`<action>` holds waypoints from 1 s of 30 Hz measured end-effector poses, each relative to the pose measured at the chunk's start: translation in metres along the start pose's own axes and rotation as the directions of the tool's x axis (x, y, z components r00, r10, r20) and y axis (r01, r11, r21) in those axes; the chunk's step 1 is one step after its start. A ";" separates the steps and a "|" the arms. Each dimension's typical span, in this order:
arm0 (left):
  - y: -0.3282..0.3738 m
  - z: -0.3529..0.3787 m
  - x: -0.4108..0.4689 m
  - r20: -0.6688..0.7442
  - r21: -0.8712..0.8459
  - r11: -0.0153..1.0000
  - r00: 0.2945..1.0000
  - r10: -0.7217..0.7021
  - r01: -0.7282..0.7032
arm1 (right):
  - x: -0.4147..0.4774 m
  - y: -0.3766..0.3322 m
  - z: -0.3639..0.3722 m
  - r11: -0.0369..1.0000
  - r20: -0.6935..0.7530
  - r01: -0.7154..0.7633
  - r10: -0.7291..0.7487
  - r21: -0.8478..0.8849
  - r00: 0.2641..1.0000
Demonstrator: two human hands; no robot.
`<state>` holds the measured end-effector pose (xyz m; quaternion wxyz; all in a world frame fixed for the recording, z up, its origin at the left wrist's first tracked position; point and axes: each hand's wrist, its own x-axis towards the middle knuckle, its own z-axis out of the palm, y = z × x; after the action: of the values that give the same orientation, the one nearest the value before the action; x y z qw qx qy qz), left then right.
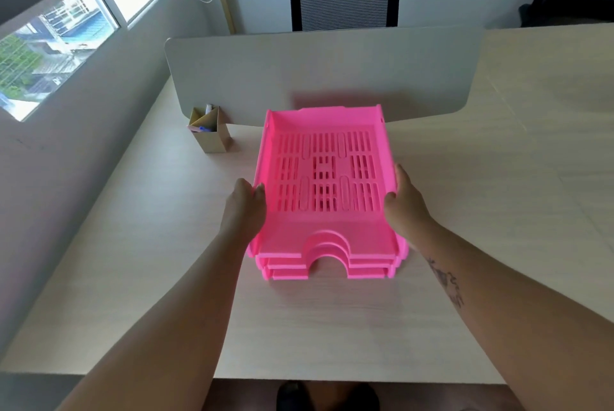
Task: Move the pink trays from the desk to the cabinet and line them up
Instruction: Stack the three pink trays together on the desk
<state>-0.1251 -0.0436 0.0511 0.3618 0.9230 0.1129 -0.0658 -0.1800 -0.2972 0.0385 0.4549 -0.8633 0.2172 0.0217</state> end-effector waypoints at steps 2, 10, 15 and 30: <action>-0.003 0.002 0.003 0.022 -0.052 0.999 1.000 -0.013 0.014 | 0.005 -0.001 -0.001 1.000 0.002 -0.006 0.006 -0.026 1.000; -0.010 0.006 -0.005 0.056 -0.184 0.982 0.998 -0.030 0.040 | 0.008 -0.002 -0.004 0.997 0.051 -0.033 0.037 -0.074 0.998; -0.020 0.000 -0.024 0.153 -0.359 0.930 0.988 -0.022 0.076 | -0.025 0.013 -0.001 1.000 0.021 -0.009 0.010 -0.028 1.000; -0.064 0.012 -0.050 0.205 -0.491 0.865 0.979 -0.001 0.103 | -0.050 0.035 0.035 0.966 -0.058 -0.140 0.156 0.215 0.986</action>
<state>-0.1900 -0.0141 0.0110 0.5956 0.7835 0.1145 -0.1355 -0.2332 -0.2691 0.0026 0.5324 -0.7919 0.2990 0.0005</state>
